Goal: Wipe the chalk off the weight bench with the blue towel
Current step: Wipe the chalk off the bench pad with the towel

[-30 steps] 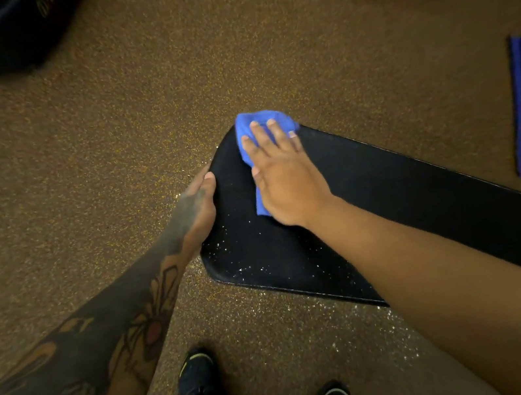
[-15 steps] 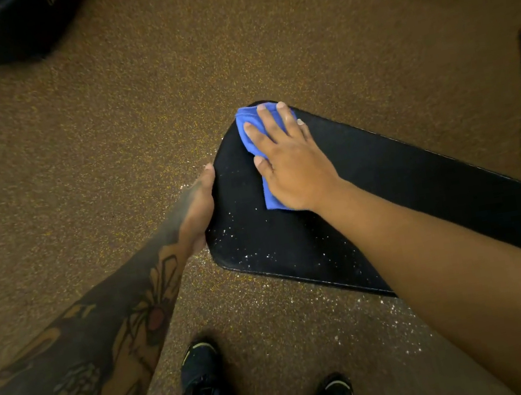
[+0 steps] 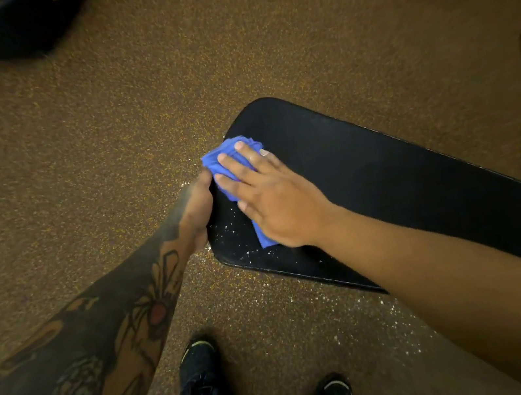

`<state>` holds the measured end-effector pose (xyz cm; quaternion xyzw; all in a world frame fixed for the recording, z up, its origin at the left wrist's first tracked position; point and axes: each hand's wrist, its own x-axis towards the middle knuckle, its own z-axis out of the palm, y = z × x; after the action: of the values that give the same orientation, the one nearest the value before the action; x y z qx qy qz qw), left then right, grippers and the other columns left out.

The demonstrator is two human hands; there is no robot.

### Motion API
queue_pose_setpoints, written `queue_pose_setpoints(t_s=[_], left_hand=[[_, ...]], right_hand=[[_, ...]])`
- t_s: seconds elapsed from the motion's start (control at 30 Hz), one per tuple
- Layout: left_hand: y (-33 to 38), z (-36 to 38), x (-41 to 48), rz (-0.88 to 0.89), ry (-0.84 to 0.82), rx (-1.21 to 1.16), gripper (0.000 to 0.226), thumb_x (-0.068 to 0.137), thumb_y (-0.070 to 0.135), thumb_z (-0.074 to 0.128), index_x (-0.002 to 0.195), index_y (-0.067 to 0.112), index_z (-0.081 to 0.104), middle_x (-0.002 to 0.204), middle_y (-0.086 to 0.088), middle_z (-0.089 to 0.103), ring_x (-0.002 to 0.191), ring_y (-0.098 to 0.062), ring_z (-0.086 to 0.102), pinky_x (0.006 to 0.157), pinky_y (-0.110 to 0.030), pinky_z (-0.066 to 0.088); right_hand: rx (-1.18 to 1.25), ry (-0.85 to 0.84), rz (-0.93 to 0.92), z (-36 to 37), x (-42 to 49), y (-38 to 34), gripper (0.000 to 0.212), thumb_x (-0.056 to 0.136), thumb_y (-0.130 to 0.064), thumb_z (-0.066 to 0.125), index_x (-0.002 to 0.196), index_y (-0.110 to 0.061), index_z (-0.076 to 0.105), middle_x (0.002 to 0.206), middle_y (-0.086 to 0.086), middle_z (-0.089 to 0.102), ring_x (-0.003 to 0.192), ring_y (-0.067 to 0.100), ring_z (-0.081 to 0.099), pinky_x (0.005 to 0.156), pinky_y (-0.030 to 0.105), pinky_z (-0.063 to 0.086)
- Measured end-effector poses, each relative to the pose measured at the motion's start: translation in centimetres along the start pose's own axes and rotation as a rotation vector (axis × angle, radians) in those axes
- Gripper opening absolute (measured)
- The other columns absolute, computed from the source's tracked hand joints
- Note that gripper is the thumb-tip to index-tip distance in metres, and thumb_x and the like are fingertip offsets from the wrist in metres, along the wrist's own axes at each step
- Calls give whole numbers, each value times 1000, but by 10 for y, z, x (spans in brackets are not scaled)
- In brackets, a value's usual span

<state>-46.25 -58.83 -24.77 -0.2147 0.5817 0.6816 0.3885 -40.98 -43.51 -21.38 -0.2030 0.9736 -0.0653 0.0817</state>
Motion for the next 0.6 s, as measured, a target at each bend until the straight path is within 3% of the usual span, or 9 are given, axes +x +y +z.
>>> queue_pose_setpoints(t_s=[0.03,0.1,0.17,0.27,0.33,0.47,0.6], left_hand=[[0,0,-1,5,8,0,46,103,47,36,109,19,72,108,-9,76,98,-20,73,87,-34,56],[1,2,-2,1,4,-13,46,102,48,37,101,20,74,101,-5,77,93,-18,74,80,-31,56],[1,3,-1,-2,-13,-8,47,102,49,37,105,20,74,105,-5,77,95,-18,73,79,-32,55],[2,1,-2,-20,-48,-9,48,104,44,33,107,18,72,101,-6,77,93,-17,74,79,-30,56],[4,-1,-3,-41,-76,-25,52,103,46,31,118,16,70,112,-11,74,104,-24,71,89,-36,55],[2,-3,3,-17,-74,-95,60,103,52,22,135,17,58,131,-14,65,120,-28,63,106,-41,46],[3,-6,2,-48,-93,-169,65,101,56,23,116,12,69,105,-13,75,96,-25,73,83,-33,55]], right_hand=[[-8,13,0,-2,0,6,54,99,-31,26,150,-18,38,162,6,27,151,32,14,120,47,12],[15,76,188,-6,3,16,54,100,-30,26,150,-15,38,162,9,27,151,34,13,120,52,16],[30,92,330,-5,5,10,54,99,-28,28,150,-13,38,162,10,27,151,37,11,120,55,19],[-14,16,49,2,-6,-5,55,98,-28,26,150,-16,38,161,7,30,151,34,17,121,51,17],[-65,-11,-47,0,-13,4,53,99,-30,27,149,-18,40,161,5,31,151,30,19,121,48,16],[-15,78,256,-6,-5,6,53,99,-26,28,149,-13,41,160,8,32,151,35,15,121,52,13],[-22,-16,-131,5,-13,-19,52,98,-26,30,147,-15,44,158,6,36,149,30,23,121,48,14]])
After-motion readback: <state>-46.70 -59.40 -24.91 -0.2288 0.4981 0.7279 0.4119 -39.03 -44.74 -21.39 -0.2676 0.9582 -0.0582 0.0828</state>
